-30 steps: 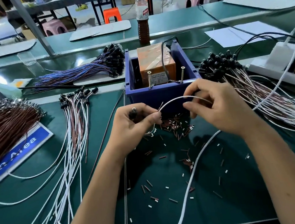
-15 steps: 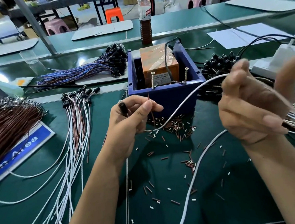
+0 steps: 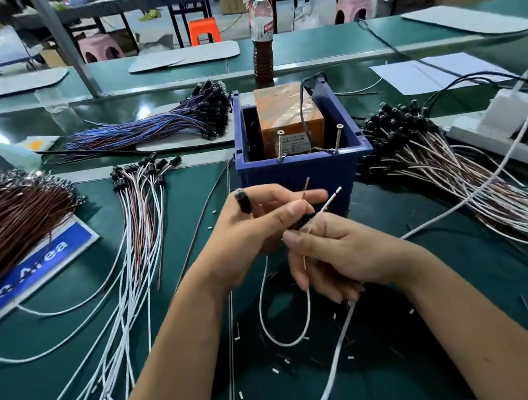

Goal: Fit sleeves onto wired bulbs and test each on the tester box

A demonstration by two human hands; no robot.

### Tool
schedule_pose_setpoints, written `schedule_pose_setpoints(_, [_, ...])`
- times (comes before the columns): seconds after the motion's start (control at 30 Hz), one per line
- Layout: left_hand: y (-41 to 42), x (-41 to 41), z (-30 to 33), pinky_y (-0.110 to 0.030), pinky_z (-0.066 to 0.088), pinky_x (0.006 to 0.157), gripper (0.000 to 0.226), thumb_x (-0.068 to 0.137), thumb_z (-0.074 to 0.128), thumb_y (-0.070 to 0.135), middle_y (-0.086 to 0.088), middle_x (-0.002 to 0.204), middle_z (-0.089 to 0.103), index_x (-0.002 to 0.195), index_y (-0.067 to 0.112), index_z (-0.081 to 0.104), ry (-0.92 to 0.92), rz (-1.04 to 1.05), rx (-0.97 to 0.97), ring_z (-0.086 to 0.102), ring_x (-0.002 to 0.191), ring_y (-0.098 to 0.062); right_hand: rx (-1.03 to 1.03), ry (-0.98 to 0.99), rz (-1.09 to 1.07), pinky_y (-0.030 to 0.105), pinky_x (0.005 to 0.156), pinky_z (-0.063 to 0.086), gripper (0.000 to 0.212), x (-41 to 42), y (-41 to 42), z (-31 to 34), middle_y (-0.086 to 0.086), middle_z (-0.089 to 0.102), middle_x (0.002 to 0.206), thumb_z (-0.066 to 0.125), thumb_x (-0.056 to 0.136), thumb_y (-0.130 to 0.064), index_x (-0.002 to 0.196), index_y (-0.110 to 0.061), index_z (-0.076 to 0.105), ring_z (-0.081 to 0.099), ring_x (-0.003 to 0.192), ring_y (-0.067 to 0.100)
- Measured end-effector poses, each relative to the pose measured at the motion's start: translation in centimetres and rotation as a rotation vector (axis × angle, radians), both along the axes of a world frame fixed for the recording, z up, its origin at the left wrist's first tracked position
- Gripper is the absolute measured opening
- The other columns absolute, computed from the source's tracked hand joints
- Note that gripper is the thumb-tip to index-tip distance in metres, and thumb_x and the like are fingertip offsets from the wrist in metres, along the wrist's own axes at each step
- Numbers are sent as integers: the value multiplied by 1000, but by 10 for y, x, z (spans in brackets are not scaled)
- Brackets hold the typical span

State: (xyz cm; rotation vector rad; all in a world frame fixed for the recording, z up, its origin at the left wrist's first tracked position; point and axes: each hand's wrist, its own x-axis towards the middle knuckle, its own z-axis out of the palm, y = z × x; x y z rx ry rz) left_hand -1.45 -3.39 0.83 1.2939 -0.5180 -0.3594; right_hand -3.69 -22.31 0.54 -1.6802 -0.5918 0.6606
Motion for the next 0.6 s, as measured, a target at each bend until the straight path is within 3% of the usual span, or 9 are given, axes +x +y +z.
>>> schedule_pose_setpoints(0.2, [-3, -1, 0, -35, 61, 75, 8, 95, 68, 11, -23, 117, 74, 92, 9, 76, -13, -21, 14, 75, 100, -36, -91, 58, -56, 17, 32, 29, 58, -5, 1, 1, 4, 56, 46, 41, 106, -58, 74, -17, 67, 41, 29, 12])
schedule_pose_setpoints(0.33, [-2, -1, -1, -37, 60, 59, 14, 98, 67, 13, -33, 114, 71, 95, 0, 70, -16, -71, -27, 75, 73, -38, -53, 91, -81, 16, 31, 29, 56, -4, 1, 1, 4, 56, 45, 45, 100, -63, 70, -21, 67, 41, 28, 10])
schedule_pose_setpoints(0.43, [-1, 2, -7, -64, 48, 50, 18, 98, 67, 18, -36, 111, 69, 94, 0, 65, -26, -30, 2, 73, 68, -35, 39, 109, -83, 15, 30, 29, 54, -2, -1, -2, 6, 56, 45, 47, 101, -59, 70, -19, 66, 41, 27, 11])
schedule_pose_setpoints(0.5, [-1, 3, -10, -72, 37, 50, 18, 97, 68, 22, -29, 108, 72, 93, 4, 66, -28, -21, 14, 71, 71, -34, 59, 120, -85, 15, 30, 30, 56, -1, -1, -6, 9, 58, 47, 47, 103, -59, 73, -16, 66, 43, 27, 12])
schedule_pose_setpoints(0.53, [-2, 3, -11, -68, 40, 54, 16, 96, 68, 23, -24, 105, 73, 93, 7, 69, -28, -27, 15, 70, 76, -34, 51, 125, -87, 16, 30, 31, 58, -1, -1, -9, 11, 59, 49, 47, 104, -60, 73, -16, 67, 45, 28, 13])
schedule_pose_setpoints(0.6, [-3, 3, -10, -47, 53, 63, 11, 97, 70, 22, -14, 100, 74, 92, 14, 75, -26, -42, 5, 69, 84, -29, 41, 125, -81, 16, 31, 34, 58, 0, -2, -11, 13, 63, 54, 47, 104, -59, 77, -15, 72, 49, 31, 14])
